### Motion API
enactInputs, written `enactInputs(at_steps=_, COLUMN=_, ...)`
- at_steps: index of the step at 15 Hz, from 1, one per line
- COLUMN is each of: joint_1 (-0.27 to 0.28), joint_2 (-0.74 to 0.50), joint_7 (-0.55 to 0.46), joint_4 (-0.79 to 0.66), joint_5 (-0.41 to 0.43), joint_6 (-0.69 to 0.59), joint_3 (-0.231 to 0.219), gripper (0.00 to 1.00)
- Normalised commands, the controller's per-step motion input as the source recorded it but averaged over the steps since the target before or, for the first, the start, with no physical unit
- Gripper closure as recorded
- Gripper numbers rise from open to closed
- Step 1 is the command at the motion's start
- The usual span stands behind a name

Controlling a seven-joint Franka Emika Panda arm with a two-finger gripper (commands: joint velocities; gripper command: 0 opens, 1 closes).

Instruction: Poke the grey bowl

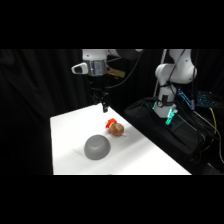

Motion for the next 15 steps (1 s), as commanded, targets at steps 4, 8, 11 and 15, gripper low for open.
enactInputs(at_steps=4, joint_1=-0.019, joint_2=0.03, joint_7=0.04, joint_4=0.03, joint_5=-0.026, joint_6=0.06, joint_3=0.011, gripper=0.00)
enactInputs(at_steps=8, joint_1=-0.026, joint_2=0.15, joint_7=0.06, joint_4=0.15, joint_5=0.012, joint_6=0.16, joint_3=0.005, gripper=0.00)
enactInputs(at_steps=11, joint_1=-0.035, joint_2=0.26, joint_7=0.04, joint_4=0.25, joint_5=0.025, joint_6=0.25, joint_3=-0.006, gripper=0.00)
enactInputs(at_steps=15, joint_1=-0.023, joint_2=0.29, joint_7=0.07, joint_4=0.27, joint_5=-0.070, joint_6=0.21, joint_3=-0.028, gripper=0.53)
